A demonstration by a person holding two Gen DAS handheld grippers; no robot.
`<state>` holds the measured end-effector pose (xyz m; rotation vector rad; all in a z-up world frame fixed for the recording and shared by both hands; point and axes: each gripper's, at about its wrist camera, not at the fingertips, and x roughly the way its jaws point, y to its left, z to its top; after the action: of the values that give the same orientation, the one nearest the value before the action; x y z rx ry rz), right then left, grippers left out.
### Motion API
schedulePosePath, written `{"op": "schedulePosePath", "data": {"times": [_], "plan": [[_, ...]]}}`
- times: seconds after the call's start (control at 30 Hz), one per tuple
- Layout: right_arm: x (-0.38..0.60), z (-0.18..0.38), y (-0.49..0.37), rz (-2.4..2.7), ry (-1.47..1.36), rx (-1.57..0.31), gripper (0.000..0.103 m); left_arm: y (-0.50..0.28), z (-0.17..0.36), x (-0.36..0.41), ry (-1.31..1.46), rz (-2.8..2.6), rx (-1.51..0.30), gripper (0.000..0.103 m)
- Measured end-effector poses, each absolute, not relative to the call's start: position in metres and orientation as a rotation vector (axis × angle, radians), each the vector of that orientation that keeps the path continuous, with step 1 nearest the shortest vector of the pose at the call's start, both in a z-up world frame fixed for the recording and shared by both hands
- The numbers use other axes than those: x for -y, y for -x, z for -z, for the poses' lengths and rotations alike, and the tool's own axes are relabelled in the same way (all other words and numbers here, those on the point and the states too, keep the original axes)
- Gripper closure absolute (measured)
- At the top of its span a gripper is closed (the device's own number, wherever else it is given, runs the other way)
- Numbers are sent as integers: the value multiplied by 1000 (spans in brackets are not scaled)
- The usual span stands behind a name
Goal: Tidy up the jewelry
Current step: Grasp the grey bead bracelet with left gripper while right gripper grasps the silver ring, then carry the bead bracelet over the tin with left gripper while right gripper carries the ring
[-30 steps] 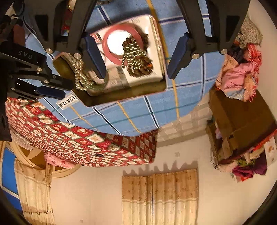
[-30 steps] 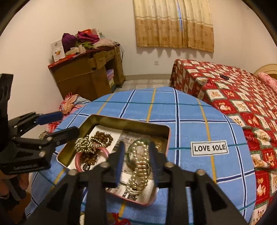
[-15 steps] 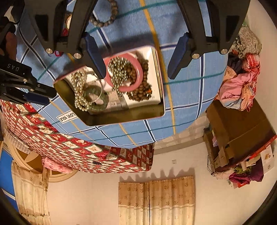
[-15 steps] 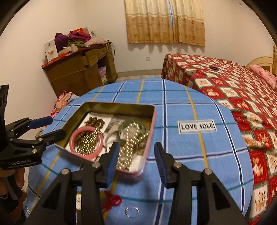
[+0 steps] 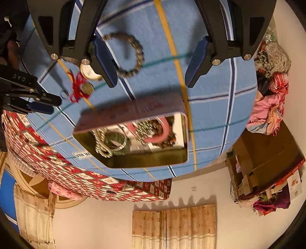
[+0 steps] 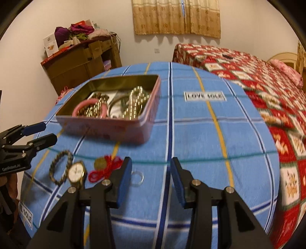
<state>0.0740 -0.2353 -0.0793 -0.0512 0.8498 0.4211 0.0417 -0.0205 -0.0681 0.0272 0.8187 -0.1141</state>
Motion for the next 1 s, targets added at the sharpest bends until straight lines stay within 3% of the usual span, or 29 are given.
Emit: {"op": "schedulePosePath", "data": {"times": [0.43, 0.63, 0.7, 0.77, 0.87, 1.0], "plan": [[227, 87, -65, -431, 75, -860, 58, -38, 92, 29, -73, 97, -870, 30], [220, 92, -68, -438, 96, -867, 58, -36, 99, 28, -74, 107, -881, 47], [219, 93, -67, -438, 108, -865, 58, -33, 97, 29, -73, 123, -880, 75], [219, 93, -66, -438, 112, -862, 61, -31, 96, 33, -93, 152, -884, 95], [217, 93, -61, -442, 140, -852, 81, -29, 95, 36, -92, 164, -886, 95], [218, 92, -55, -474, 123, -848, 82, -27, 89, 32, -74, 165, -870, 95]]}}
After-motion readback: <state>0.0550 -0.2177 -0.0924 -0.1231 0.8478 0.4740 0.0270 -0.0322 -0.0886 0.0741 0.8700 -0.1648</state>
